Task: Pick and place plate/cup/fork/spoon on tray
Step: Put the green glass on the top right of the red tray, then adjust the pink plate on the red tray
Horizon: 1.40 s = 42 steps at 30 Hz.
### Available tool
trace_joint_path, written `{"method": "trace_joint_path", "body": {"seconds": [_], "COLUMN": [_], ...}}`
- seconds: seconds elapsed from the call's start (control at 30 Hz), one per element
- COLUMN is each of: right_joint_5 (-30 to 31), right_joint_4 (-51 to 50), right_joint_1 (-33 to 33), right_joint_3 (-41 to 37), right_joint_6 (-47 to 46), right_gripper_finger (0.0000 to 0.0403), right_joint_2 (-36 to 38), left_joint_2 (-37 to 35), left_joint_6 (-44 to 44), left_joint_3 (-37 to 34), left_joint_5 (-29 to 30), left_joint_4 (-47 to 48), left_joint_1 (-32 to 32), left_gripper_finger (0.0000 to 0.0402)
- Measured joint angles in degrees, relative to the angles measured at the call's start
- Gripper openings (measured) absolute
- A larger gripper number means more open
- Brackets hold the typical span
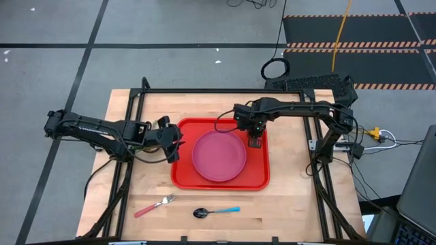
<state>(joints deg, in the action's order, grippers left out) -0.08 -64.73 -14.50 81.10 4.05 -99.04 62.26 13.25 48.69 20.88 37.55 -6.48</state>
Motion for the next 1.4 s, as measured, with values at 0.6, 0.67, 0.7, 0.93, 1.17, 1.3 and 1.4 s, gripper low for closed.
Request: {"method": "trace_joint_path", "body": {"seconds": [0.6, 0.67, 0.7, 0.93, 1.17, 1.3, 1.4], "right_joint_5": [0.06, 0.35, 0.86, 1.75, 9.79, 12.4, 12.92], "right_joint_4": [1.5, 1.81, 2.0, 2.82, 2.04, 0.73, 0.24], "right_joint_1": [0.0, 0.0, 0.0, 0.11, 2.65, 3.39, 3.99], "right_joint_3": [-0.04, -0.04, -0.04, -0.04, -0.04, -0.02, -0.02], "right_joint_6": [-1.27, -1.51, -1.8, -4.04, -7.02, -9.96, -12.34], "right_gripper_finger": [0.0086, 0.0089, 0.009, 0.0102, 0.0106, 0.0106, 0.0106], "right_joint_2": [1.62, 2.77, 3.38, 9.79, 17.73, 21.55, 23.67], "left_joint_2": [-0.01, -0.02, 0.0, 0.0, 1.89, 6.42, 10.16], "left_joint_6": [0.16, 0.16, 0.16, 0.93, 3.56, 1.03, -1.44], "left_joint_3": [0.0, 0.0, 0.0, 0.0, 0.0, 0.0, 0.02], "left_joint_5": [0.02, 0.01, 0.02, 0.04, -1.02, -4.09, -5.34], "left_joint_4": [-0.02, -0.02, -0.02, 3.57, 8.21, 8.03, 7.5], "left_joint_1": [0.0, 0.0, 0.0, 0.04, 0.13, 0.13, 0.11], "left_gripper_finger": [0.0145, 0.0145, 0.0145, 0.0145, 0.0145, 0.0145, 0.0145]}}
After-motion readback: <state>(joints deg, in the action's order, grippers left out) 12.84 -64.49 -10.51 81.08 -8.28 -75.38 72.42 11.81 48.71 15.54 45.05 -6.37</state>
